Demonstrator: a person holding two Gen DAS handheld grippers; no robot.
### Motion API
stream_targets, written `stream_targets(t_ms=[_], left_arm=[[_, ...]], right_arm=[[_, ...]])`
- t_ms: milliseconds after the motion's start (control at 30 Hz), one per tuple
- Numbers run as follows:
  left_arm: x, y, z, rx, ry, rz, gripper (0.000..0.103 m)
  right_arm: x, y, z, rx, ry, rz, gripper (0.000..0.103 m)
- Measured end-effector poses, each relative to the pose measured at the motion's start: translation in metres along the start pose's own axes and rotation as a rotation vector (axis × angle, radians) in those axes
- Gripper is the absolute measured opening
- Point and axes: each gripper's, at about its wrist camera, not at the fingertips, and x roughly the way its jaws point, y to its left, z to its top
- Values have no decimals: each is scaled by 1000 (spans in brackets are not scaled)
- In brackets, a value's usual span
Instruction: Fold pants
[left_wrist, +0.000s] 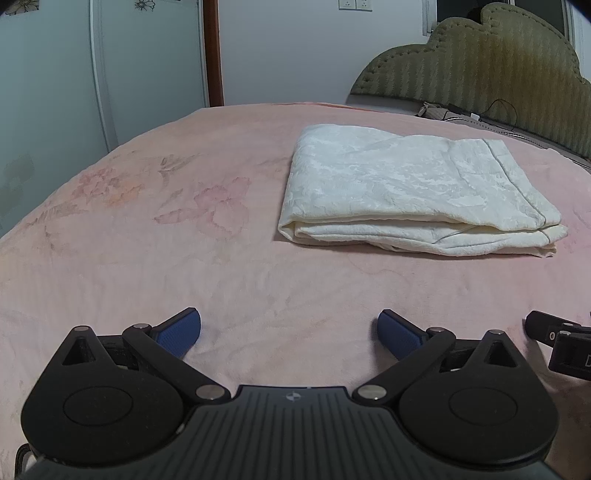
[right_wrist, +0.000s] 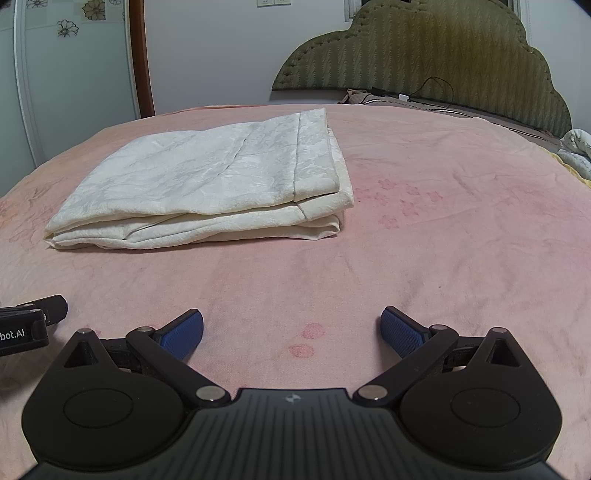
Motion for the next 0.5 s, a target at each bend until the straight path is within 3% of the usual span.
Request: stream_targets(t_ms=[500], left_arm=[[0, 0, 0, -3, 1, -2, 103]], right_arm=[[-3, 2, -1, -39, 4, 32, 103]])
